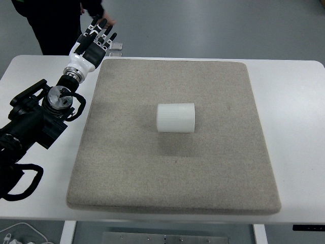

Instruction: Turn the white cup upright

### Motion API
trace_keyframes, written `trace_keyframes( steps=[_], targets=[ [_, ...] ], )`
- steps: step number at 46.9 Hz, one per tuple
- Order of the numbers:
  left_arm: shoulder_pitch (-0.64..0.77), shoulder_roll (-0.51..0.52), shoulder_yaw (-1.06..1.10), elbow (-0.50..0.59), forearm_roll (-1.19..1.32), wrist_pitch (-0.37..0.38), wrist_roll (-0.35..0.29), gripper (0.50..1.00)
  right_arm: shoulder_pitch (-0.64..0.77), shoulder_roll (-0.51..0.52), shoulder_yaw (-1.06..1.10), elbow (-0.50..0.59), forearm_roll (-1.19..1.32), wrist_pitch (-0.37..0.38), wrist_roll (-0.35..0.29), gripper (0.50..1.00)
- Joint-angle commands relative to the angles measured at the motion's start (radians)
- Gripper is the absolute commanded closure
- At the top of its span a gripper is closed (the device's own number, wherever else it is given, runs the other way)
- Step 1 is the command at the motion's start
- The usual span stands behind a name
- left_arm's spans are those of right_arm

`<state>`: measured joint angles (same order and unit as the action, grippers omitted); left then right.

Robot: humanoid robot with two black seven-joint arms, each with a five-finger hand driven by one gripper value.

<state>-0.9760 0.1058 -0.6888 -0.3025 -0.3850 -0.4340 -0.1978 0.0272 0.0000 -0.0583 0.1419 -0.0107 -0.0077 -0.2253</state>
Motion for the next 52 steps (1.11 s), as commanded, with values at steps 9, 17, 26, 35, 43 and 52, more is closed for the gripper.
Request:
trace_keyframes(
  steps=[9, 17, 26, 35, 43, 52],
  targets=[
    [0.000, 0.002, 0.002, 0.002, 0.001, 0.001, 0.000, 0.501, 0.000, 0.000, 0.000, 0.001, 0.000, 0.000, 0.000, 0.570],
    [-0.003, 0.003, 0.002, 0.003, 0.002, 0.001, 0.000, 0.501, 0.000, 0.000, 0.000, -0.001, 0.000, 0.000, 0.001, 0.570],
    [-0.003, 0.009, 0.000, 0.013, 0.000, 0.001, 0.000, 0.501, -0.001, 0.000, 0.000, 0.001, 0.000, 0.000, 0.000, 0.570],
    [-0.015, 0.015, 0.017, 0.014, 0.014, 0.001, 0.000, 0.501, 0.000, 0.000, 0.000, -0.001, 0.000, 0.000, 0.000, 0.570],
    [-0.030, 0.023, 0.020, 0.006, 0.051, 0.001, 0.001, 0.501, 0.000, 0.000, 0.000, 0.001, 0.000, 0.000, 0.001, 0.570],
    [-0.055, 0.043, 0.021, -0.039, 0.225, -0.011, 0.001, 0.504, 0.000, 0.000, 0.000, -0.001, 0.000, 0.000, 0.001, 0.570]
  ],
)
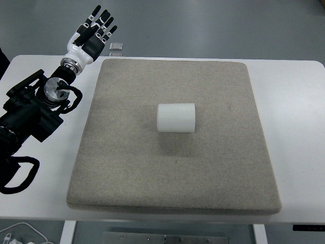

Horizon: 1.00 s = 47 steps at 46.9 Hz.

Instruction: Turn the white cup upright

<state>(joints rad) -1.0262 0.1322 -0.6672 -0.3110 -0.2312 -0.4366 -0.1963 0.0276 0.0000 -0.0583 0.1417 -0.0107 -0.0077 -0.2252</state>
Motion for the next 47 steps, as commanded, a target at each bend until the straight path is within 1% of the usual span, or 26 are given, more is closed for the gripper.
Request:
trace_keyframes(
  steps=[1, 4, 14, 19, 25, 33, 39, 44, 47],
  targets=[
    [-0.006, 0.029, 0.000, -0.046, 0.099, -0.007, 0.000, 0.504, 0.000, 0.000, 0.000, 0.001, 0.000, 0.000, 0.001, 0.570],
    [-0.018, 0.061, -0.002, -0.089, 0.173, -0.001, 0.000, 0.504, 0.000, 0.000, 0.000, 0.001, 0.000, 0.000, 0.000, 0.570],
    [-0.040, 0.107, 0.004, -0.203, 0.395, 0.002, 0.011, 0.504, -0.001, 0.000, 0.000, -0.001, 0.000, 0.000, 0.000, 0.570],
    [-0.040, 0.118, 0.037, -0.237, 0.539, 0.002, 0.011, 0.504, 0.000, 0.000, 0.000, 0.001, 0.000, 0.000, 0.001, 0.570],
    [-0.041, 0.155, 0.080, -0.296, 0.641, 0.002, 0.011, 0.504, 0.000, 0.000, 0.000, -0.001, 0.000, 0.000, 0.000, 0.570],
    [-0.045, 0.228, 0.176, -0.445, 0.678, 0.005, 0.015, 0.506, 0.000, 0.000, 0.000, -0.001, 0.000, 0.000, 0.000, 0.570],
    [-0.074, 0.279, 0.257, -0.542, 0.731, 0.038, 0.028, 0.506, 0.000, 0.000, 0.000, 0.001, 0.000, 0.000, 0.000, 0.570],
    [-0.091, 0.308, 0.284, -0.629, 0.819, 0.050, 0.052, 0.506, 0.000, 0.000, 0.000, -0.001, 0.000, 0.000, 0.000, 0.570],
    [-0.095, 0.323, 0.284, -0.681, 0.874, 0.061, 0.084, 0.506, 0.000, 0.000, 0.000, -0.001, 0.000, 0.000, 0.001, 0.570]
  ],
)
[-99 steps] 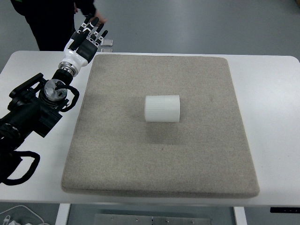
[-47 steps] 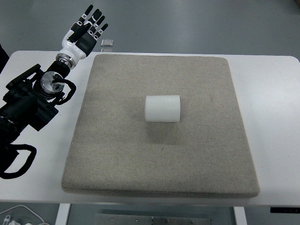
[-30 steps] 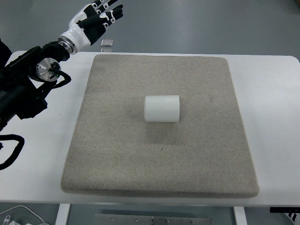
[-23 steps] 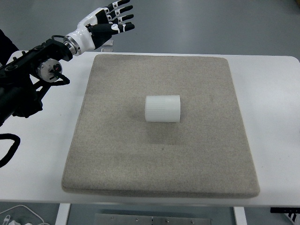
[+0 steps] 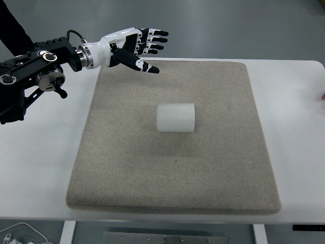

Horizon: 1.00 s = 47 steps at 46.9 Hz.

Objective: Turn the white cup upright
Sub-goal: 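Swing the left hand over the pad toward the lying white cup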

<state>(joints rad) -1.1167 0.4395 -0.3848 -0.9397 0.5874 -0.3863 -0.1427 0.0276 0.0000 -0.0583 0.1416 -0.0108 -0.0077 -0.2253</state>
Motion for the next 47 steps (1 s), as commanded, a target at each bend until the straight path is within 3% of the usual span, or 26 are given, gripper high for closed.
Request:
trace_keyframes(
  steps=[1, 21, 31, 47],
  targets=[
    [-0.008, 0.019, 0.001, -0.068, 0.074, 0.015, 0.044, 0.506, 0.000, 0.000, 0.000, 0.000, 0.000, 0.000, 0.000, 0.570],
    [-0.090, 0.013, 0.050, -0.252, 0.152, 0.034, 0.353, 0.506, 0.000, 0.000, 0.000, 0.000, 0.000, 0.000, 0.000, 0.570],
    [-0.173, 0.002, 0.173, -0.264, 0.153, 0.032, 0.397, 0.506, -0.001, 0.000, 0.000, 0.001, 0.000, 0.000, 0.000, 0.570],
    [-0.219, -0.067, 0.244, -0.254, 0.226, 0.029, 0.405, 0.506, 0.000, 0.000, 0.000, 0.001, 0.000, 0.000, 0.001, 0.570]
  ],
)
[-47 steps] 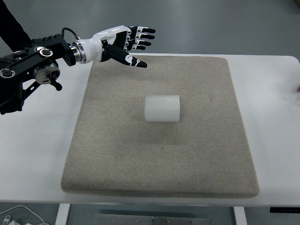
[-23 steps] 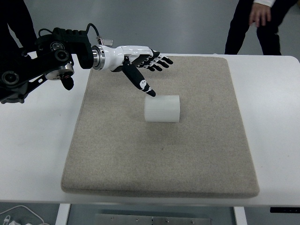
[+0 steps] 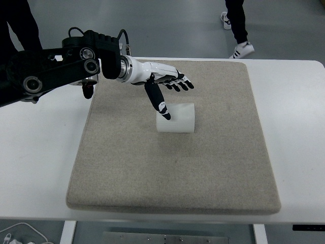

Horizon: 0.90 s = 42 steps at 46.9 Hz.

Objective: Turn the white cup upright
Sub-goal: 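Swing the left hand over the pad toward the lying white cup, then lower the left hand onto the cup and close fingers around it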

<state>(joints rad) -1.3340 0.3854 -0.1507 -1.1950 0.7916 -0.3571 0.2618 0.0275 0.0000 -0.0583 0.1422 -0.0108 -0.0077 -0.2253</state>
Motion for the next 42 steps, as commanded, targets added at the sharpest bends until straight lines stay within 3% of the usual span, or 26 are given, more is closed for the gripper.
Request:
trace_keyframes(
  steps=[1, 20, 42],
  targets=[
    [-0.002, -0.017, 0.013, 0.002, 0.028, 0.000, 0.001, 0.506, 0.000, 0.000, 0.000, -0.001, 0.000, 0.000, 0.001, 0.570],
    [-0.002, -0.037, 0.056, 0.006, 0.086, -0.005, 0.011, 0.506, 0.000, 0.000, 0.000, -0.001, -0.002, 0.000, 0.000, 0.570],
    [-0.002, -0.118, 0.071, 0.112, 0.104, -0.008, 0.008, 0.510, 0.000, 0.000, 0.000, 0.000, 0.000, 0.000, 0.000, 0.570]
  ],
)
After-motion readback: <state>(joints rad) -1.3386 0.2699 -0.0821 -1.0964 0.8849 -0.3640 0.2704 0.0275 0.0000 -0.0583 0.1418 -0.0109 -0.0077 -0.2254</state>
